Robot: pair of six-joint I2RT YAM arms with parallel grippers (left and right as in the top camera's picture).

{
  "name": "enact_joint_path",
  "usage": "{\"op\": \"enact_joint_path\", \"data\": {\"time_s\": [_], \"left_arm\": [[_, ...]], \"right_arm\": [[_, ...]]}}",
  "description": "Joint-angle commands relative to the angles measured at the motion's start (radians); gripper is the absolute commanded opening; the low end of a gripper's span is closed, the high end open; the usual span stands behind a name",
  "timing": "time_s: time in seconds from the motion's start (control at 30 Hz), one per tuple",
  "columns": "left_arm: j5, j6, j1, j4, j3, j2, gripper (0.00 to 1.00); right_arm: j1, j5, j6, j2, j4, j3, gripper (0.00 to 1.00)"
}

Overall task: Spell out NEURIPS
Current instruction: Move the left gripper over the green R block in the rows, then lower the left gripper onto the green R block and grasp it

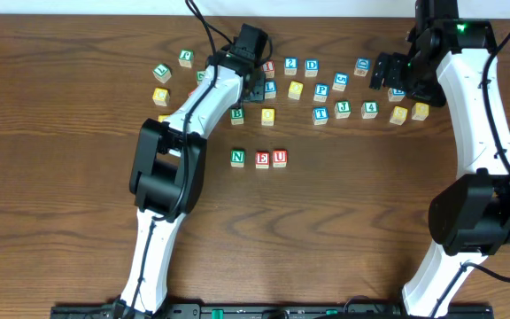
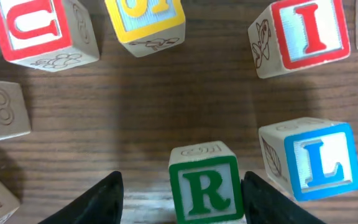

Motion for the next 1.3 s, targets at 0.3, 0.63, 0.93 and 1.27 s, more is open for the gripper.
{"op": "enact_joint_path", "data": {"time_s": [0.3,0.63,0.93,1.27], "left_arm": [[-0.019,-0.002,-0.005,0.031,0.013,0.013,0.48],[-0.019,-0.002,-0.02,0.03,-0.007,0.013,0.48],[-0.019,-0.002,-0.02,0.028,-0.007,0.013,0.36],[-0.019,-0.001,-0.02,0.018,0.0,0.011,0.36]], "right_arm": [[0.0,0.009,0.006,-0.008,-0.003,0.009,0.99],[0.0,0.009,0.006,-0.008,-0.003,0.009,0.99],[0.0,0.009,0.006,-0.008,-0.003,0.009,0.99],[0.0,0.008,0.006,-0.008,-0.003,0.009,0.99]]}}
